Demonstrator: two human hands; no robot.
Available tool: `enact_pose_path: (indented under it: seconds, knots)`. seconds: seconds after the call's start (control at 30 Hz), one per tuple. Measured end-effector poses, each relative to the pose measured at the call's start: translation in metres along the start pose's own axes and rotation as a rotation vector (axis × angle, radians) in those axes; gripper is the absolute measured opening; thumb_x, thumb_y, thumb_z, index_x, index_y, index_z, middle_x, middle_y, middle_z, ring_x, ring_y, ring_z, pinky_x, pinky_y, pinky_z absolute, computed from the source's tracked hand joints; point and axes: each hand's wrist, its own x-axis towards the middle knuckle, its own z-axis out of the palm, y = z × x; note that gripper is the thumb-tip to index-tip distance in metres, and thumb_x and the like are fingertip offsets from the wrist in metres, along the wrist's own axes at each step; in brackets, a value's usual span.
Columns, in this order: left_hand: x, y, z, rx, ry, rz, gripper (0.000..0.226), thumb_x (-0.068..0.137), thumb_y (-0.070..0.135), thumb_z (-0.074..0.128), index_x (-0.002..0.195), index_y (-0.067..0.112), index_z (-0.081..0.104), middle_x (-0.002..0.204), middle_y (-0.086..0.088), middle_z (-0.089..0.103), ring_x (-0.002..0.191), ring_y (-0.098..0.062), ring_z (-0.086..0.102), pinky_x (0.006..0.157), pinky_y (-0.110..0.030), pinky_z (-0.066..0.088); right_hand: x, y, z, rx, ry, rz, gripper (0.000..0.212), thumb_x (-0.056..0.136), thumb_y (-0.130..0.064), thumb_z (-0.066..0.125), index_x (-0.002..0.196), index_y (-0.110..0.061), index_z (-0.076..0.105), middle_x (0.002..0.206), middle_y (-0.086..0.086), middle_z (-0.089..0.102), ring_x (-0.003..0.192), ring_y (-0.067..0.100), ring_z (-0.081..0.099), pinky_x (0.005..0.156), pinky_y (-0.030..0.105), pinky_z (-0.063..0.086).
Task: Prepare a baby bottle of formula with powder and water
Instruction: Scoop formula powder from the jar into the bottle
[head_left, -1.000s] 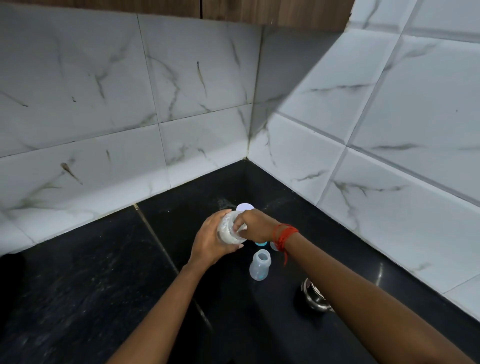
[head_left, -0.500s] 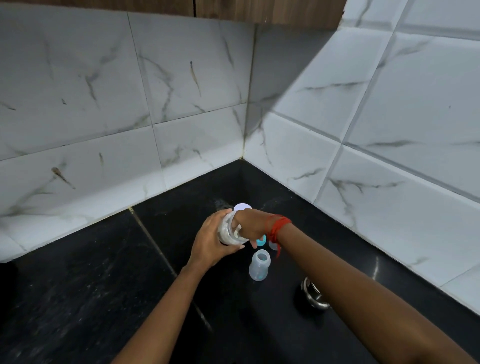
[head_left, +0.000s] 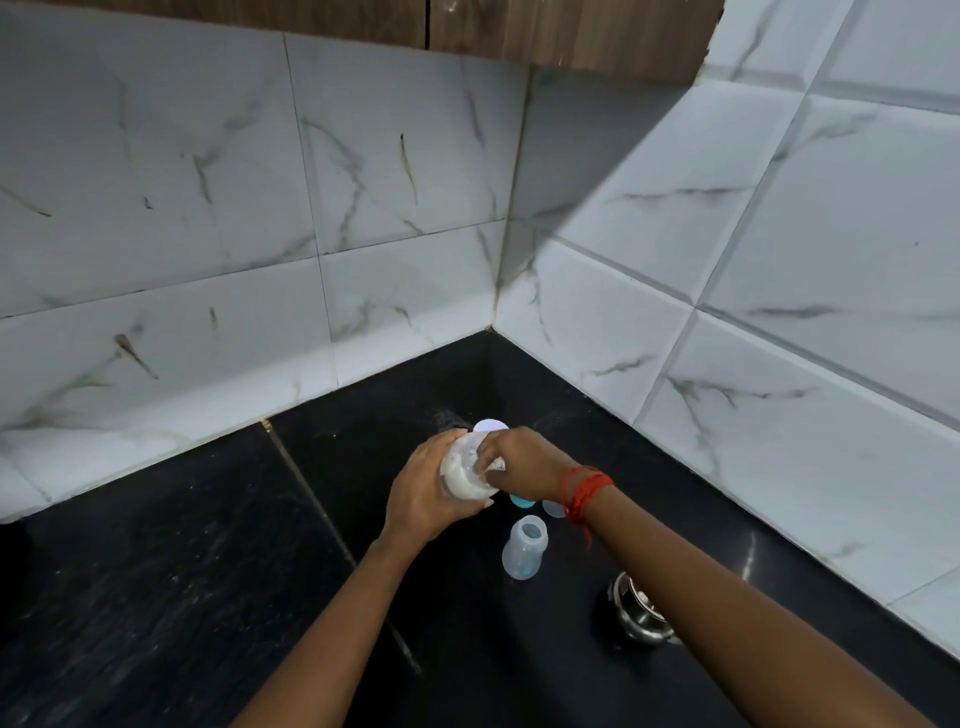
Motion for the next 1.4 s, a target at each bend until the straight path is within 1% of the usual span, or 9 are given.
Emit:
enact_pose_path:
  seconds: [0.17, 0.33, 0.4, 0.57, 0.83, 0.97, 1.07, 1.23, 1.4]
  knots:
    - [-0.006, -0.009, 0.003, -0.106, 0.063, -0.066, 0.098, 0.048, 0.049, 0.1, 0.133, 0.036, 0.054, 0.129, 0.018, 0.063, 0.118, -0.005, 0.061, 0.102, -0.039, 0.054, -0.022, -0.009, -0.009, 0.252, 0.324, -0.019, 0.005, 0.077, -0.01, 0.075, 0.073, -0.011, 0.077, 0.067, -0.018, 0.064, 0.057, -0.002, 0.058, 0.061, 0.007, 0.042]
    - [0.003, -0.002, -0.007, -0.1, 0.11, 0.001, 0.097, 0.052, 0.045, 0.099, 0.136, 0.032, 0.052, 0.135, 0.017, 0.059, 0.125, -0.006, 0.056, 0.106, -0.038, 0.051, -0.031, -0.01, -0.014, 0.427, 0.484, -0.021, 0.027, 0.077, -0.011, 0.081, 0.1, -0.019, 0.068, 0.068, -0.007, 0.067, 0.059, 0.01, 0.064, 0.062, 0.024, 0.057]
    - [0.01, 0.001, -0.014, -0.063, 0.134, 0.047, 0.096, 0.055, 0.041, 0.1, 0.138, 0.03, 0.052, 0.14, 0.017, 0.057, 0.129, -0.007, 0.053, 0.108, -0.033, 0.048, -0.033, -0.011, -0.022, 0.49, 0.515, -0.037, 0.034, 0.079, -0.012, 0.082, 0.108, -0.019, 0.067, 0.074, 0.002, 0.07, 0.064, 0.015, 0.067, 0.067, 0.022, 0.058]
    - [0.013, 0.002, -0.016, -0.055, 0.136, 0.037, 0.096, 0.056, 0.038, 0.1, 0.139, 0.028, 0.052, 0.142, 0.014, 0.056, 0.13, -0.006, 0.052, 0.109, -0.036, 0.048, -0.038, -0.023, -0.032, 0.395, 0.529, -0.134, 0.008, 0.079, -0.019, 0.083, 0.085, -0.014, 0.08, 0.075, -0.004, 0.07, 0.062, 0.004, 0.06, 0.062, 0.009, 0.044]
    - [0.009, 0.007, -0.011, -0.059, 0.154, 0.099, 0.097, 0.063, 0.036, 0.098, 0.146, 0.027, 0.049, 0.149, 0.017, 0.051, 0.137, -0.005, 0.046, 0.113, -0.037, 0.045, -0.047, -0.034, -0.037, 0.45, 0.48, -0.053, 0.011, 0.083, -0.01, 0.074, 0.089, -0.015, 0.08, 0.079, -0.005, 0.076, 0.065, 0.005, 0.067, 0.069, 0.014, 0.055]
    - [0.008, 0.02, -0.012, -0.071, 0.199, 0.175, 0.092, 0.066, 0.034, 0.097, 0.145, 0.023, 0.05, 0.15, 0.016, 0.051, 0.138, -0.004, 0.045, 0.114, -0.024, 0.04, -0.054, -0.038, -0.04, 0.266, 0.552, -0.162, 0.015, 0.085, -0.008, 0.072, 0.097, -0.012, 0.079, 0.09, -0.001, 0.077, 0.074, 0.008, 0.068, 0.074, 0.013, 0.053]
    - [0.009, 0.02, -0.01, -0.081, 0.207, 0.176, 0.092, 0.067, 0.032, 0.097, 0.146, 0.021, 0.05, 0.151, 0.014, 0.05, 0.14, -0.007, 0.046, 0.115, -0.031, 0.042, -0.053, -0.04, -0.045, 0.093, 0.54, -0.14, 0.027, 0.087, -0.017, 0.07, 0.114, -0.019, 0.071, 0.093, -0.002, 0.074, 0.078, 0.011, 0.066, 0.077, 0.021, 0.053]
    - [0.005, 0.019, -0.003, -0.172, 0.242, 0.159, 0.091, 0.064, 0.026, 0.099, 0.141, 0.024, 0.051, 0.148, 0.013, 0.054, 0.137, -0.012, 0.051, 0.112, -0.039, 0.047, -0.054, -0.044, -0.04, -0.083, 0.524, -0.096, 0.015, 0.088, -0.027, 0.069, 0.101, -0.02, 0.07, 0.081, 0.003, 0.065, 0.071, 0.019, 0.062, 0.065, 0.034, 0.053]
    - [0.003, 0.021, -0.002, -0.225, 0.255, 0.157, 0.091, 0.063, 0.023, 0.1, 0.139, 0.02, 0.051, 0.146, 0.009, 0.055, 0.136, -0.014, 0.053, 0.11, -0.041, 0.048, -0.051, -0.044, -0.028, -0.288, 0.525, -0.186, 0.02, 0.071, -0.007, 0.081, 0.089, -0.012, 0.074, 0.066, 0.008, 0.059, 0.056, 0.023, 0.057, 0.042, 0.031, 0.05]
